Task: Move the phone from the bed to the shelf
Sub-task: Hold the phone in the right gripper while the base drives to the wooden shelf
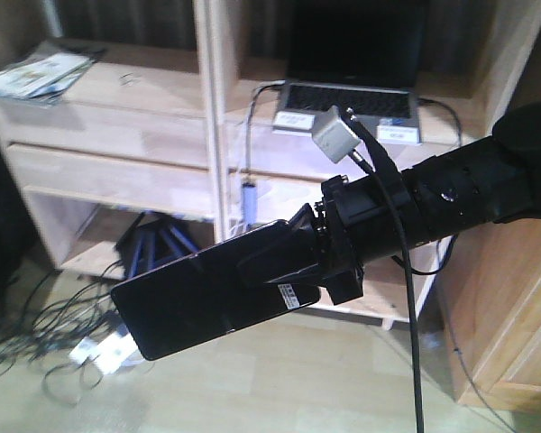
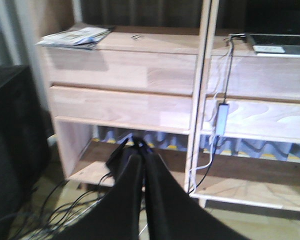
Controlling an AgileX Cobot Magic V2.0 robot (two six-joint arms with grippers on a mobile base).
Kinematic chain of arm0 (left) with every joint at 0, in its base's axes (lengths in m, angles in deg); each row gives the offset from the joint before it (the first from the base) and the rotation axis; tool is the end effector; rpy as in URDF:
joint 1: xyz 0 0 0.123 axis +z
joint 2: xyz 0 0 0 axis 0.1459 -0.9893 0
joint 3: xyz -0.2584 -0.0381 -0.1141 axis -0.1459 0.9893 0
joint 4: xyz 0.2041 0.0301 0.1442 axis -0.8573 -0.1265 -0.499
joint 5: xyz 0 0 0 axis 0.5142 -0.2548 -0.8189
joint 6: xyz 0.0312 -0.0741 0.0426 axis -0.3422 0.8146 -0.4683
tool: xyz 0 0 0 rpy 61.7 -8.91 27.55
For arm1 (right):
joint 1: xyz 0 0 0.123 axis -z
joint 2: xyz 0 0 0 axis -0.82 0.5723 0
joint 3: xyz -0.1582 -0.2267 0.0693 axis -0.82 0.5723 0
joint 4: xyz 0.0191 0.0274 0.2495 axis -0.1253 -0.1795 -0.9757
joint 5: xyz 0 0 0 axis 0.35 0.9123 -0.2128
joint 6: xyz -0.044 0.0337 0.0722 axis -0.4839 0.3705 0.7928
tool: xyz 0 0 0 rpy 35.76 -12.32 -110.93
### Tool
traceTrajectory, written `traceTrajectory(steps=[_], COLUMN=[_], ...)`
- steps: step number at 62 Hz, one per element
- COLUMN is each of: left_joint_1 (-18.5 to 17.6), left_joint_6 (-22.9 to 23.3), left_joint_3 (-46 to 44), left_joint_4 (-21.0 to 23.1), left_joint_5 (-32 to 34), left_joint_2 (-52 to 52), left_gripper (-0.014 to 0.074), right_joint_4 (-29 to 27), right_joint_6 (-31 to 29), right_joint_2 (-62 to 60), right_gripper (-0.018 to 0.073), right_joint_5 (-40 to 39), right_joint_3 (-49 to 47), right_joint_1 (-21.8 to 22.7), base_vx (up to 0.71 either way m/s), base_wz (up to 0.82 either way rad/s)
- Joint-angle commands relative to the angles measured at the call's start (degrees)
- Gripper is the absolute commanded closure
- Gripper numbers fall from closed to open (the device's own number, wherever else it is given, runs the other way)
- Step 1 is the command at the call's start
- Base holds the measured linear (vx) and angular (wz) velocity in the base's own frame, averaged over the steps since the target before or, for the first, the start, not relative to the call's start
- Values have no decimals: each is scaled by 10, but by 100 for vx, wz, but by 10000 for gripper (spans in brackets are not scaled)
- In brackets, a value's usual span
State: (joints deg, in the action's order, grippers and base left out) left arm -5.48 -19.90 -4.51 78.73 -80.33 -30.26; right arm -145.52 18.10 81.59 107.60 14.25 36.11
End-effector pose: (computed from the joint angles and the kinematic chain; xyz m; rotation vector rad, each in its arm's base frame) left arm 0.0547 -0.0006 0.1788 -0.0124 1.7643 0.0101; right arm 0.2527 0.1708 0.3089 -1.2252 1.9422 1.2741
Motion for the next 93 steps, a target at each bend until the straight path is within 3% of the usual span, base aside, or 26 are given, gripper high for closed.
traceTrajectory(steps=[1,93], left_joint_1=[-3,-3], left_joint_6=[2,2], left_joint_3=[2,2], left_joint_4=[5,5], left_joint_5=[38,38], left_joint_2=[3,3], left_gripper=[596,596], right_joint_4=[-53,-53], right_joint_6=[-2,-2], right_joint_2=[-24,-24], right_gripper=[561,561], right_joint_5=[52,52], right_joint_3=[-15,-15], right_joint_1=[1,1], base_vx=[37,30], base_wz=[-32,-15])
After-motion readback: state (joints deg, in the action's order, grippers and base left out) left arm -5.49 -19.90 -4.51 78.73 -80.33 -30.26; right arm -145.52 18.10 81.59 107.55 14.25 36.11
